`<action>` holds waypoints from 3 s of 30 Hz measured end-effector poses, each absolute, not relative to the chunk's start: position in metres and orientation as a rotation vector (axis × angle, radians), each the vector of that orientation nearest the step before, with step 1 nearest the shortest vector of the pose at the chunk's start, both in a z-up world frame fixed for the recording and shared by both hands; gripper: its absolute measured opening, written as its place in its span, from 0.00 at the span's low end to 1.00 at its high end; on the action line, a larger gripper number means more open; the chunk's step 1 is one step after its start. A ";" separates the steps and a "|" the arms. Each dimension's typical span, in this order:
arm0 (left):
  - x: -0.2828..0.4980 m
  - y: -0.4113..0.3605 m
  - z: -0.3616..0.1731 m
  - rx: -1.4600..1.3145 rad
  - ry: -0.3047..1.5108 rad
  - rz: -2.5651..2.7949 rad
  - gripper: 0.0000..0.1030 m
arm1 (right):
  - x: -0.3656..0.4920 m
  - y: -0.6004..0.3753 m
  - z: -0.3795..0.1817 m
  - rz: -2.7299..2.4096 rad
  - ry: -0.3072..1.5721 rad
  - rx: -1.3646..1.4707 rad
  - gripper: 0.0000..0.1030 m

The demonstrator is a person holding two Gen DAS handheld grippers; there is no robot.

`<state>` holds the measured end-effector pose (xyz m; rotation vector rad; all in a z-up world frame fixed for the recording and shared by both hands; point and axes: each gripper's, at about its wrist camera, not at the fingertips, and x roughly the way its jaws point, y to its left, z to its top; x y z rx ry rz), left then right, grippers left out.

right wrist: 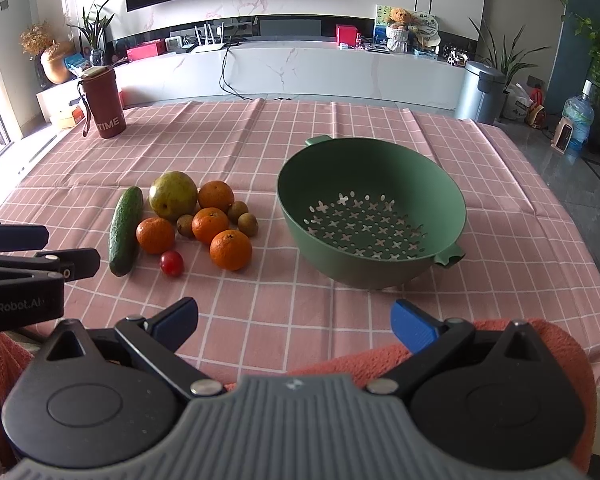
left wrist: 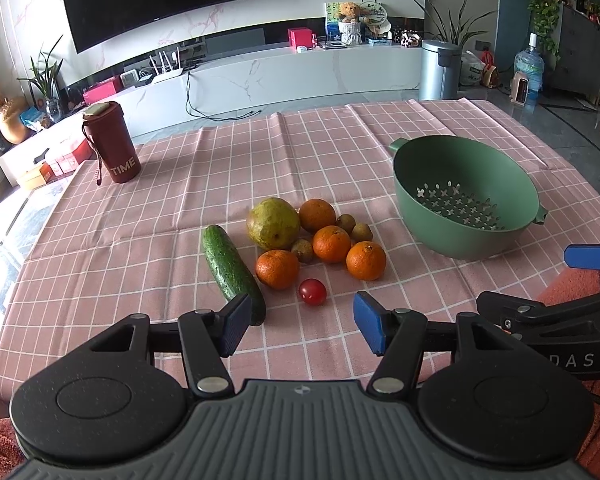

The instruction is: Organize fruits

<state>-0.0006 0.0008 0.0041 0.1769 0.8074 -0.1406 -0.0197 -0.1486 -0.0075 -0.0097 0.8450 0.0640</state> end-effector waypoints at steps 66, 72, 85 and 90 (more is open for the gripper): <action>0.027 0.023 0.011 0.118 0.826 -0.164 0.68 | -0.002 -0.145 -0.009 0.132 0.844 0.031 0.96; 0.065 0.049 0.007 0.046 0.888 -0.162 0.57 | 0.019 -0.138 -0.007 0.242 0.722 0.071 0.95; 0.151 0.102 -0.055 -0.170 1.099 -0.065 0.49 | 0.116 -0.070 -0.035 0.410 0.794 -0.023 0.59; 0.163 0.112 -0.072 -0.219 1.130 -0.072 0.49 | 0.142 -0.050 -0.051 0.448 0.807 -0.066 0.59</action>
